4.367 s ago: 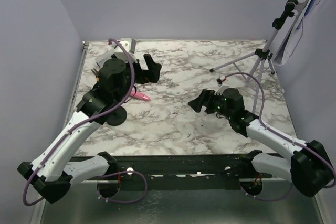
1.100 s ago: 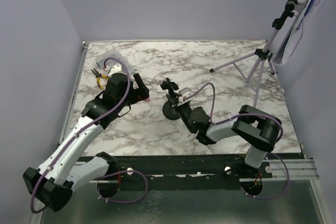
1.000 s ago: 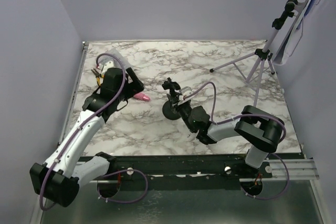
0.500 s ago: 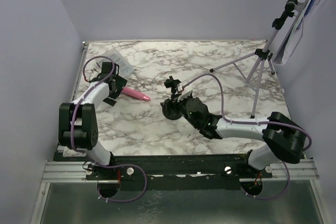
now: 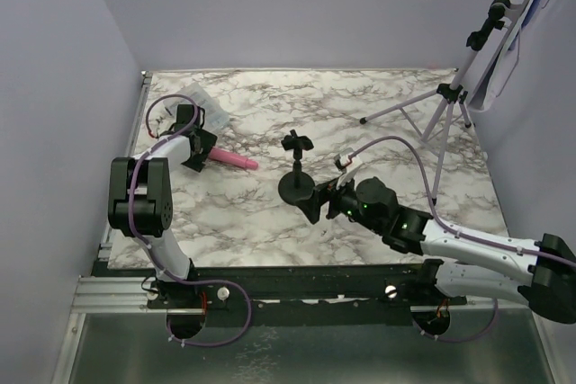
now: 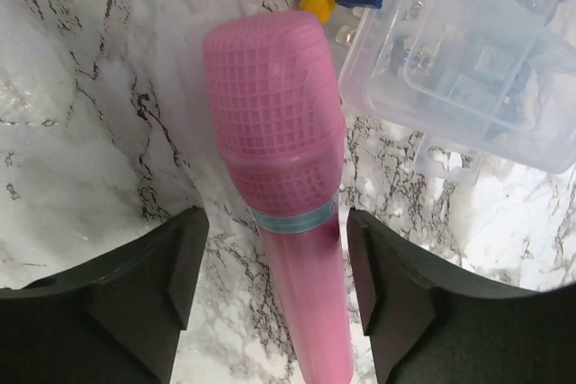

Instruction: Set up the instrument practice props

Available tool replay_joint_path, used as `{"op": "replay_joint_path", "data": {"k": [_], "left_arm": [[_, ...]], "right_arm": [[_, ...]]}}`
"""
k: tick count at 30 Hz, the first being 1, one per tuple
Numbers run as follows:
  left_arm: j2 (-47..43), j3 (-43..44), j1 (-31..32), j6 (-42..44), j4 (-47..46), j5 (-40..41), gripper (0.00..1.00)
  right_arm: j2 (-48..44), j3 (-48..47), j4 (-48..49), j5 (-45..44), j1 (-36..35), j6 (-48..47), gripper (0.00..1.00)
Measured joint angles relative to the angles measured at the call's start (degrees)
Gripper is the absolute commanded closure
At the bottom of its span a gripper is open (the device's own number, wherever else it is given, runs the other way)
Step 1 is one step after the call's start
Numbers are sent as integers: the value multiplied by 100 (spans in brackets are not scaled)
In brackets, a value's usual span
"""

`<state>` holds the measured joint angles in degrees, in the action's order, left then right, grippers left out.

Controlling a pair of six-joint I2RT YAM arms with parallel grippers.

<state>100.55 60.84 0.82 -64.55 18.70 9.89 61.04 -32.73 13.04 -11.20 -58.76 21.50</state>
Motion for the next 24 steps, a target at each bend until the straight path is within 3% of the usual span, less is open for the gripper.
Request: {"op": "replay_joint_path", "data": {"k": [5, 11, 19, 22, 24], "left_arm": [[28, 2, 0, -61, -83, -50, 45], [90, 7, 0, -76, -144, -63, 39], [214, 83, -15, -136, -273, -216, 67], [129, -13, -24, -140, -334, -225, 86], [26, -101, -24, -114, -310, -240, 90]], "right_arm": [[-570, -9, -503, 20, 0, 120, 0], [-752, -101, -852, 26, 2, 232, 1], [-643, -120, -887, 125, 0, 304, 0], [-581, -173, -970, 170, 0, 387, 1], [-592, -179, -973, 170, 0, 413, 1]]}}
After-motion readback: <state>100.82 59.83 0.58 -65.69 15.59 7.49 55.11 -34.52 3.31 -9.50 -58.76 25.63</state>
